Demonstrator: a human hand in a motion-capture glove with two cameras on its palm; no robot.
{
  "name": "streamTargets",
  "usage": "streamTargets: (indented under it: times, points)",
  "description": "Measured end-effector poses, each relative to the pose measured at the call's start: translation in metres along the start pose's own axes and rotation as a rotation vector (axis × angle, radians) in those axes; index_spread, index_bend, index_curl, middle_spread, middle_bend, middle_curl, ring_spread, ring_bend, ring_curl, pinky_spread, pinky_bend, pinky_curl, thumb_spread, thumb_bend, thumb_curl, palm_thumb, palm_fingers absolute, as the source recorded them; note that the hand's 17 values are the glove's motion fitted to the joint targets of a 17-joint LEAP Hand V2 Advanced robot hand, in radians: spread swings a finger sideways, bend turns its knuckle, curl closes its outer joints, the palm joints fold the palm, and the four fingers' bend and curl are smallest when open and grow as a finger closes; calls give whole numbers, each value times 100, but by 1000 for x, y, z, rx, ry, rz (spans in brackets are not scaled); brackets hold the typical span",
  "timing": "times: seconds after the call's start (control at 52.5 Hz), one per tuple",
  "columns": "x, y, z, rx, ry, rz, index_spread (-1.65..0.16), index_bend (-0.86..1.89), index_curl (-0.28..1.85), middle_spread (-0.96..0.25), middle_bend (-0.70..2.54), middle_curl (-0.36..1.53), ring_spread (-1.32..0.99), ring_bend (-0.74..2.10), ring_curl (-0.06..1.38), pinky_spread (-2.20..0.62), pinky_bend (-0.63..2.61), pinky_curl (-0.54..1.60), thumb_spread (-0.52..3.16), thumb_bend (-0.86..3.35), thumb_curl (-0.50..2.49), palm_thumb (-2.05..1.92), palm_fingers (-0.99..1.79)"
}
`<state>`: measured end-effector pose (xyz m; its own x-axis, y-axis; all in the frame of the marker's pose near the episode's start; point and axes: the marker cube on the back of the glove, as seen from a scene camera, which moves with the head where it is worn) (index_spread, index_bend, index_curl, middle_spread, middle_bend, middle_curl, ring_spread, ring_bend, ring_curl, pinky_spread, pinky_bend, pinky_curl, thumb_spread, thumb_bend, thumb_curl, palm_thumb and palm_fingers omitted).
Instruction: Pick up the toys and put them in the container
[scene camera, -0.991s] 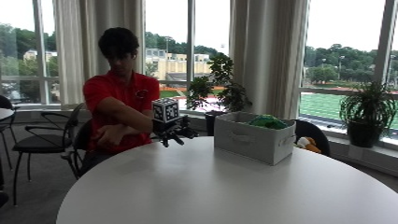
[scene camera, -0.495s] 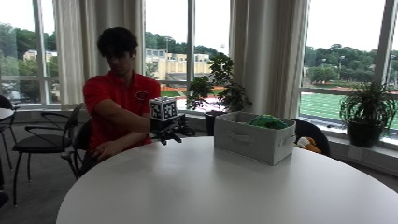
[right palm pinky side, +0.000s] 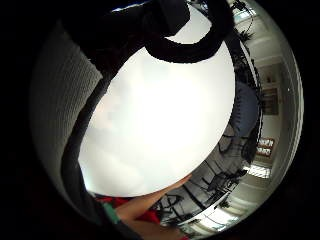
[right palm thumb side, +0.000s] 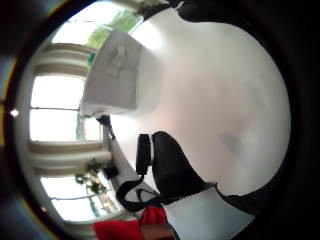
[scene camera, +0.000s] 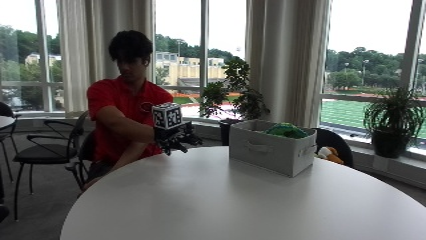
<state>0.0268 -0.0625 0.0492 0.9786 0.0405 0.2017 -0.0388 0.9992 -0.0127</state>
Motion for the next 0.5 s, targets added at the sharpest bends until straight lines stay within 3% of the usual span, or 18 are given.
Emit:
streamTargets:
  times: [0.495]
  points:
    - [9,3,13,-19,-9,-4,-44,18,37,-11,12,17,-5,20,39,11,88,33,111,-4,27,-4,-11]
